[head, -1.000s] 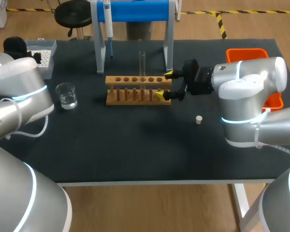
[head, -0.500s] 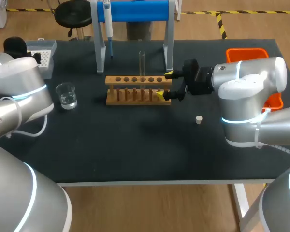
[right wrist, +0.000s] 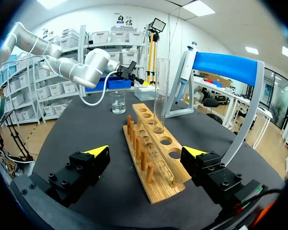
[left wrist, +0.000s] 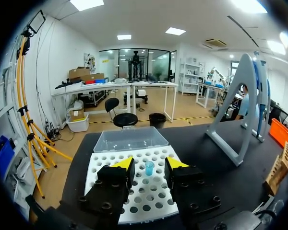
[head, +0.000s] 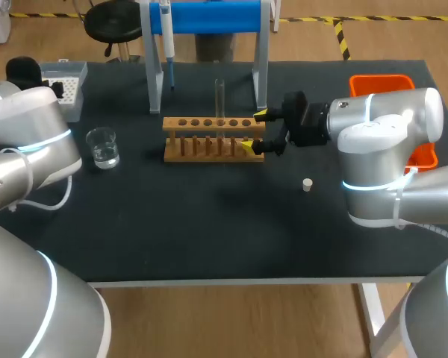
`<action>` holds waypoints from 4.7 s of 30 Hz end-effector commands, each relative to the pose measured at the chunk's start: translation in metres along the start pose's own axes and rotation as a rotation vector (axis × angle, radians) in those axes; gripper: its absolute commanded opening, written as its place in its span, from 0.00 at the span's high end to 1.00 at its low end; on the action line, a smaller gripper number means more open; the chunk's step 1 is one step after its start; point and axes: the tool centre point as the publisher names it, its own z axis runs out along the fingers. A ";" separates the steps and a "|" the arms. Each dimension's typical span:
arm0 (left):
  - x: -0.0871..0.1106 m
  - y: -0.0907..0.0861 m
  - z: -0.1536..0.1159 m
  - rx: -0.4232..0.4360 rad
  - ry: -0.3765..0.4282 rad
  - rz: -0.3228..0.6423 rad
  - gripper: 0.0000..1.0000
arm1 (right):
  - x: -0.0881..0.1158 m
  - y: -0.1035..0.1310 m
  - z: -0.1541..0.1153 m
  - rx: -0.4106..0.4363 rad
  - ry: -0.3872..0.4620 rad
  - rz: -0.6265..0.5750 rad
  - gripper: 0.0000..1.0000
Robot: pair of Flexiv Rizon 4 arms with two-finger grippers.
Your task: Invert the test tube, pick up the pipette, mount the tip to pipette, aspirate from beaker and dispense into the tube, eject the tip, return the pipette, and cap with the stopper.
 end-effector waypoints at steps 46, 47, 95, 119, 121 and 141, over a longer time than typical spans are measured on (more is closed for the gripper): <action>-0.002 0.002 0.009 -0.042 0.005 0.045 0.93 | 0.001 0.000 -0.001 -0.001 -0.001 0.000 0.00; -0.002 0.002 0.010 -0.043 0.005 0.046 0.93 | 0.001 0.000 -0.001 -0.001 -0.001 0.000 0.00; -0.004 -0.022 -0.002 -0.013 -0.029 0.085 1.00 | 0.001 0.000 -0.001 -0.001 -0.001 0.000 0.00; -0.003 -0.042 -0.012 0.013 -0.052 0.116 1.00 | 0.001 0.000 -0.001 -0.001 -0.001 0.000 0.00; -0.002 -0.044 -0.012 0.015 -0.054 0.117 1.00 | 0.001 0.000 -0.001 -0.001 -0.001 0.000 0.00; 0.002 -0.058 -0.023 0.038 -0.070 0.140 1.00 | 0.001 0.000 -0.001 -0.001 -0.001 0.000 0.00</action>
